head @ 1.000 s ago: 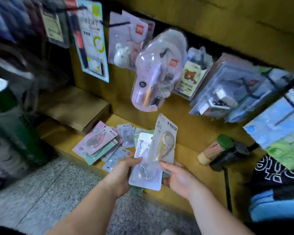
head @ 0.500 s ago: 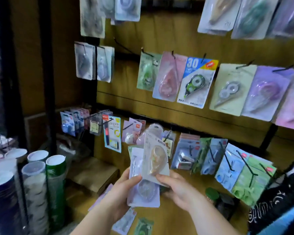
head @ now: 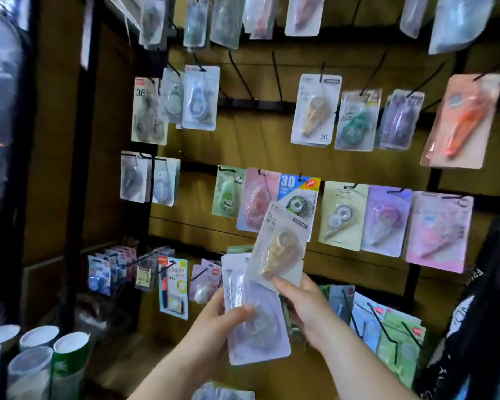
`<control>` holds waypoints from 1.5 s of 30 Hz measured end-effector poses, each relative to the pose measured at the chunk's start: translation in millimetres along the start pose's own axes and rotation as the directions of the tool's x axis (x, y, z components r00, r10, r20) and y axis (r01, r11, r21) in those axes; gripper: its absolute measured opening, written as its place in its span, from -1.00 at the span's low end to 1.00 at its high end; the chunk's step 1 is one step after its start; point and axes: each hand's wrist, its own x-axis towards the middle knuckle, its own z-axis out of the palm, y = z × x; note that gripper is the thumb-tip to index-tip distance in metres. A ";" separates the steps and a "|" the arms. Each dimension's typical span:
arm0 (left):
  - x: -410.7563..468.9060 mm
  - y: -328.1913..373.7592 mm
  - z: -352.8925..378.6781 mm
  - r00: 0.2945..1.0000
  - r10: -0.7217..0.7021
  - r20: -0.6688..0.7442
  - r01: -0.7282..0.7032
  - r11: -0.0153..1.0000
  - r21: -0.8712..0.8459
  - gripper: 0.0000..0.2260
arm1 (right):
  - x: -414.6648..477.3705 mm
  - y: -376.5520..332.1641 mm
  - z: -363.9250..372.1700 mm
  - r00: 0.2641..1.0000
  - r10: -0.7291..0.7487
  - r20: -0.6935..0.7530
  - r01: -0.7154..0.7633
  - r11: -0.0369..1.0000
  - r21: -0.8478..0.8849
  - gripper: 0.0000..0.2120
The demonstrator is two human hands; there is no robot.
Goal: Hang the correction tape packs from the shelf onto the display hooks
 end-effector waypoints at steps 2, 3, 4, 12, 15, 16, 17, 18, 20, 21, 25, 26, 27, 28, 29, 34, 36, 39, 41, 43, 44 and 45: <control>2.4 6.7 9.8 0.998 0.010 -0.055 -0.008 1.000 0.021 -0.69 | -1.3 -13.2 -0.9 0.998 -0.057 -0.032 0.056 0.998 -0.013 -0.89; 4.3 9.7 14.1 0.996 0.023 -0.082 -0.020 0.999 0.046 -0.68 | -2.0 -19.3 -1.0 0.995 -0.084 -0.048 0.083 0.996 -0.029 -0.86; 5.9 13.4 18.9 0.995 0.041 -0.096 -0.034 0.997 0.068 -0.68 | -1.9 -24.4 -1.4 0.992 -0.114 -0.056 0.111 0.993 -0.049 -0.86; 24.8 46.0 19.0 0.985 0.123 -0.125 -0.103 0.983 0.154 -0.73 | 21.2 -70.0 2.6 0.961 -0.264 -0.080 0.249 0.955 -0.160 -0.87; 36.8 61.3 12.6 0.979 0.165 -0.123 -0.143 0.975 0.171 -0.60 | 35.3 -93.5 3.5 0.948 -0.305 -0.097 0.285 0.942 -0.178 -0.87; 41.1 67.7 11.6 0.976 0.184 -0.119 -0.161 0.971 0.179 -0.62 | 40.4 -101.7 4.3 0.941 -0.321 -0.107 0.300 0.937 -0.177 -0.86; 45.7 74.2 11.0 0.974 0.195 -0.117 -0.170 0.966 0.197 -0.64 | 45.0 -110.4 4.6 0.932 -0.340 -0.124 0.317 0.932 -0.173 -0.87; 50.5 79.6 10.1 0.971 0.210 -0.116 -0.181 0.959 0.216 -0.65 | 51.2 -118.2 3.8 0.920 -0.364 -0.142 0.339 0.925 -0.173 -0.87; 61.0 89.3 7.4 0.966 0.231 -0.112 -0.203 0.954 0.222 -0.63 | 63.3 -135.5 -0.4 0.897 -0.406 -0.171 0.374 0.907 -0.191 -0.80; 66.5 93.5 5.1 0.965 0.235 -0.115 -0.206 0.954 0.220 -0.62 | 68.4 -144.7 -2.9 0.888 -0.425 -0.177 0.388 0.897 -0.212 -0.80; 85.1 108.3 -1.0 0.959 0.269 -0.086 -0.243 0.941 0.234 -0.62 | 89.1 -179.3 -17.1 0.833 -0.515 -0.203 0.450 0.843 -0.295 -0.87; 89.1 111.3 -1.5 0.958 0.276 -0.077 -0.251 0.937 0.243 -0.62 | 94.7 -186.5 -21.1 0.819 -0.534 -0.210 0.460 0.830 -0.316 -0.86; 93.8 114.0 -2.5 0.957 0.282 -0.076 -0.255 0.933 0.254 -0.62 | 99.5 -193.8 -24.2 0.805 -0.548 -0.225 0.466 0.821 -0.330 -0.83; 98.5 116.5 -2.9 0.955 0.288 -0.073 -0.260 0.928 0.267 -0.62 | 104.3 -200.6 -27.2 0.793 -0.561 -0.238 0.477 0.814 -0.330 -0.81; 102.5 118.9 -3.1 0.953 0.294 -0.077 -0.263 0.924 0.279 -0.62 | 108.3 -207.1 -29.2 0.783 -0.569 -0.250 0.488 0.812 -0.319 -0.82; 124.1 124.3 -4.4 0.949 0.299 -0.104 -0.263 0.927 0.268 -0.66 | 123.7 -231.2 -37.2 0.764 -0.576 -0.292 0.510 0.815 -0.275 -0.83; 131.1 124.4 -2.9 0.948 0.302 -0.104 -0.267 0.928 0.260 -0.65 | 127.8 -235.3 -40.7 0.771 -0.565 -0.292 0.504 0.823 -0.263 -0.79; 139.2 123.0 2.9 0.950 0.301 -0.087 -0.272 0.930 0.248 -0.62 | 134.8 -238.2 -45.3 0.782 -0.541 -0.309 0.482 0.840 -0.249 -0.76; 142.2 120.6 7.1 0.954 0.289 -0.079 -0.263 0.934 0.243 -0.64 | 138.3 -239.0 -47.3 0.792 -0.532 -0.299 0.476 0.845 -0.242 -0.78; 143.6 117.8 9.4 0.958 0.276 -0.082 -0.249 0.937 0.245 -0.65 | 140.3 -238.7 -47.9 0.804 -0.523 -0.285 0.477 0.852 -0.218 -0.86; 144.9 117.1 9.6 0.957 0.276 -0.085 -0.249 0.938 0.243 -0.65 | 141.2 -238.3 -48.1 0.807 -0.518 -0.283 0.478 0.855 -0.203 -0.88; 145.8 116.7 9.4 0.956 0.279 -0.088 -0.252 0.938 0.238 -0.63 | 141.4 -238.0 -48.0 0.811 -0.513 -0.281 0.479 0.858 -0.187 -0.89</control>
